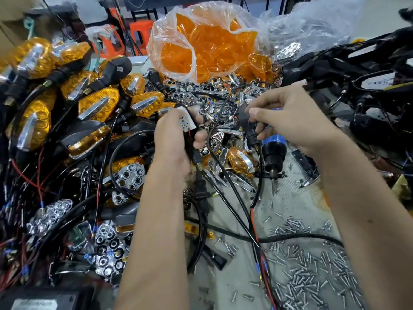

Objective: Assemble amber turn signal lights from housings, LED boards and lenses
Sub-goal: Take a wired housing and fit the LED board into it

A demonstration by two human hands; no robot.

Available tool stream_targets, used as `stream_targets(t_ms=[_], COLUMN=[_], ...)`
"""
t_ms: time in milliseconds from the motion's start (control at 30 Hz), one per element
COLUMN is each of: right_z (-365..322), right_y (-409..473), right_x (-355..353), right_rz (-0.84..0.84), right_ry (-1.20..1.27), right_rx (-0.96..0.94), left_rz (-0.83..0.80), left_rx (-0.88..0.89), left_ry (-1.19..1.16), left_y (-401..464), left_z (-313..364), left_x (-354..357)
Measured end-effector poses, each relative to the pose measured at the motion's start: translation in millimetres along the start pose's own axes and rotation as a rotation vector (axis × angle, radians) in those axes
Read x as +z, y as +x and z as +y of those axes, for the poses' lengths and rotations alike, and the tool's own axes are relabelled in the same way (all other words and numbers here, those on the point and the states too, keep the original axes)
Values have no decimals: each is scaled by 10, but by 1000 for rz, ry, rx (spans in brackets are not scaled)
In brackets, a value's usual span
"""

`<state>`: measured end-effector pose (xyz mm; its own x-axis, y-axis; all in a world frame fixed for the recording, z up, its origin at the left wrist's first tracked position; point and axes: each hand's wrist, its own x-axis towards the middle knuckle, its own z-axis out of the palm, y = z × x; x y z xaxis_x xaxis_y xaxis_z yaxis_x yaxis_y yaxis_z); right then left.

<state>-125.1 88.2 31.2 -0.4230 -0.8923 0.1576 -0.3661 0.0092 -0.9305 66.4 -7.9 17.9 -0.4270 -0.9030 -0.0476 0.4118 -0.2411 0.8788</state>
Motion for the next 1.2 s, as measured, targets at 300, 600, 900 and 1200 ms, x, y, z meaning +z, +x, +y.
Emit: stream_targets(t_ms=[300,600,900,1200], right_z=[148,135,-185,-58], right_y=[49,55,236,1388], right_x=[138,102,455,1192], right_rz=[-21,79,-32,-348], right_ry=[-511,-604,-571,-940], right_rx=[54,12,-147,-103], left_rz=[64,58,132,148], left_rx=[-26,-43,0,33], left_ry=[13,2,78,115], left_y=[14,29,77,161], left_z=[-4,-11,-38,-71], left_x=[-15,-19,-23,-41])
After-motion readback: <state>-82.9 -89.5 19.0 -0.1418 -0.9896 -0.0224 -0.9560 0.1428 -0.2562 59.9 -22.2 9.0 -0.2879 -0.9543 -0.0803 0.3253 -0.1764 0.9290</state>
